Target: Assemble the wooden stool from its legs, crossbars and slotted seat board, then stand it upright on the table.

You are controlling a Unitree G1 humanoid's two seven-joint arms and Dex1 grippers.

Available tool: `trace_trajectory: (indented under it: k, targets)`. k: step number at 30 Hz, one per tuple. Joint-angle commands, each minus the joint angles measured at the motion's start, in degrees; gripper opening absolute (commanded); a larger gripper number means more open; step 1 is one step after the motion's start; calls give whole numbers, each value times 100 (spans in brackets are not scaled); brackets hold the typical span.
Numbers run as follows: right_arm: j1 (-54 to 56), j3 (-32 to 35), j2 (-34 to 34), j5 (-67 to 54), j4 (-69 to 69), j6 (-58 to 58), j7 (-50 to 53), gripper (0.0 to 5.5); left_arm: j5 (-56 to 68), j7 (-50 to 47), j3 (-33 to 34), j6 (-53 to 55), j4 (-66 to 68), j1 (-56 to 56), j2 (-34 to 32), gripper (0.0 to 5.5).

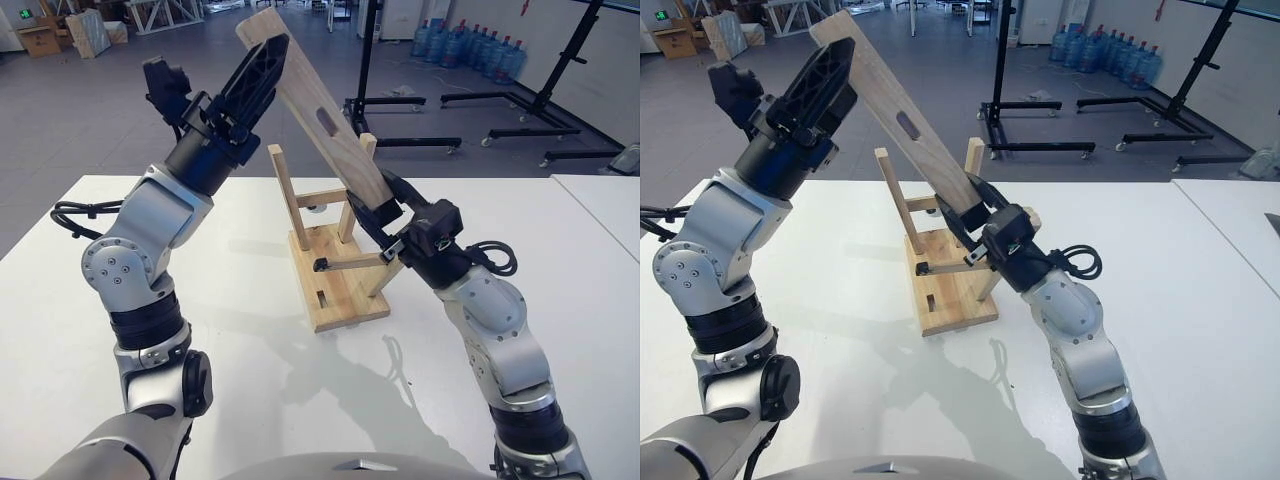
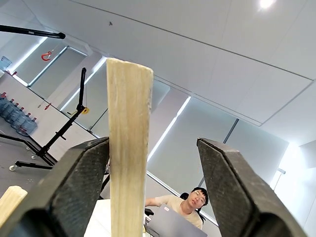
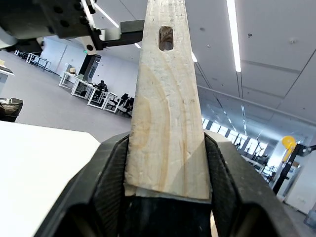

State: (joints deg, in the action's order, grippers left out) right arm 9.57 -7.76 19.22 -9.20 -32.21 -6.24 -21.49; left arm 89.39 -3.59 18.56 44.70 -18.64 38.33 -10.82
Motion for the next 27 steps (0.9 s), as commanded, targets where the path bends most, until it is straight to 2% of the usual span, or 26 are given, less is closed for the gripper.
trace_trajectory:
  k: [1,5,12,18,25,27]
  targets:
    - [-72,-29,83,-176,-159,-152,-235,202,-109,-93,-77,-174,110,-25,-124,316]
    - [-156,-52,140,-264,-218,-247,-411,202,-22,-42,-119,-154,109,-52,-289,295]
    - [-189,13,218,-252,-207,-297,-530,202,304,139,-230,36,9,-251,-709,184]
    - [-270,17,236,-174,-116,-283,-512,202,422,121,-315,-106,-82,-355,-688,113]
    - [-283,43,233,-27,-16,-297,-396,202,398,173,-370,-336,-270,-482,-575,109]
    - [-267,63,158,-93,-34,-345,-354,248,156,122,-363,-432,-183,-439,-606,108]
